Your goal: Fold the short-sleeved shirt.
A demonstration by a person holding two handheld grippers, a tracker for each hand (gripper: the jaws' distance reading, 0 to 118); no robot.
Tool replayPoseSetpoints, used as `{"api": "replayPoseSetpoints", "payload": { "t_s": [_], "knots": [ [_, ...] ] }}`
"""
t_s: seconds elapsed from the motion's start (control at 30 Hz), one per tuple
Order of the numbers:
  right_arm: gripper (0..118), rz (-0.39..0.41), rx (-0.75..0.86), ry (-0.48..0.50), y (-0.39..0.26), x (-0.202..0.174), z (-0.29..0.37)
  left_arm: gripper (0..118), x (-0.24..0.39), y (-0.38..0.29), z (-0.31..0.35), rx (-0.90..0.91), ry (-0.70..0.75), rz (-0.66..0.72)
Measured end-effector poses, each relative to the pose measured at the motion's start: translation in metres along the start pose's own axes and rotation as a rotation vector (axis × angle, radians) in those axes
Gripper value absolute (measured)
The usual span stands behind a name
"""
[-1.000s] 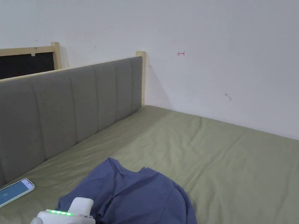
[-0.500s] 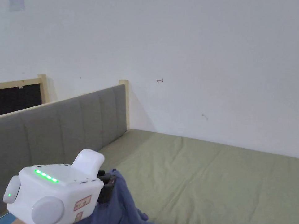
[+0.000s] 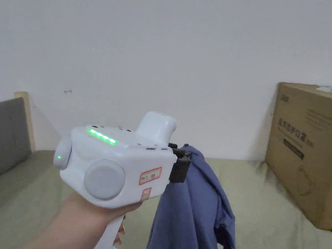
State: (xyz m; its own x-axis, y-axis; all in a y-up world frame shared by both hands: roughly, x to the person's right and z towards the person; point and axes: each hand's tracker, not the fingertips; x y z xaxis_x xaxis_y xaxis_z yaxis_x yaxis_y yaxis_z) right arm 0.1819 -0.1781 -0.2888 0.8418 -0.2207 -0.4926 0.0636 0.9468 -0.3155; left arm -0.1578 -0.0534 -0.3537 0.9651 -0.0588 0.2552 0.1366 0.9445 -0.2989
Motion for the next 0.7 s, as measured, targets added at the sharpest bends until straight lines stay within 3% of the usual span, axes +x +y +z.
{"api": "replayPoseSetpoints", "payload": {
  "t_s": [0.13,0.27,0.37,0.5,0.57,0.6,0.63,0.67,0.7],
  "knots": [
    [1,-0.043,-0.037,-0.084,-0.008,0.035,0.006,5,0.021,-0.049,-0.096,-0.306,-0.095,0.108],
    [1,-0.065,-0.099,-0.131,-0.03,0.059,0.0,5,0.025,-0.15,-0.178,-0.596,-0.176,0.259],
    [1,-0.078,-0.16,-0.135,-0.048,0.069,-0.011,5,0.035,-0.21,-0.203,-0.68,-0.142,0.373],
    [1,-0.099,-0.205,-0.128,-0.063,0.074,-0.024,9,0.037,-0.243,-0.204,-0.655,-0.226,0.508],
    [1,-0.109,-0.211,-0.122,-0.065,0.073,-0.028,44,0.031,-0.238,-0.195,-0.638,-0.254,0.56],
    [1,-0.111,-0.21,-0.118,-0.064,0.073,-0.03,72,0.028,-0.235,-0.189,-0.63,-0.266,0.562],
    [1,-0.111,-0.205,-0.113,-0.062,0.072,-0.031,108,0.026,-0.23,-0.181,-0.617,-0.271,0.545],
    [1,-0.104,-0.197,-0.108,-0.058,0.071,-0.033,118,0.025,-0.225,-0.17,-0.584,-0.269,0.517],
    [1,-0.094,-0.188,-0.106,-0.053,0.068,-0.034,113,0.018,-0.215,-0.16,-0.494,-0.269,0.515]
  ]
}}
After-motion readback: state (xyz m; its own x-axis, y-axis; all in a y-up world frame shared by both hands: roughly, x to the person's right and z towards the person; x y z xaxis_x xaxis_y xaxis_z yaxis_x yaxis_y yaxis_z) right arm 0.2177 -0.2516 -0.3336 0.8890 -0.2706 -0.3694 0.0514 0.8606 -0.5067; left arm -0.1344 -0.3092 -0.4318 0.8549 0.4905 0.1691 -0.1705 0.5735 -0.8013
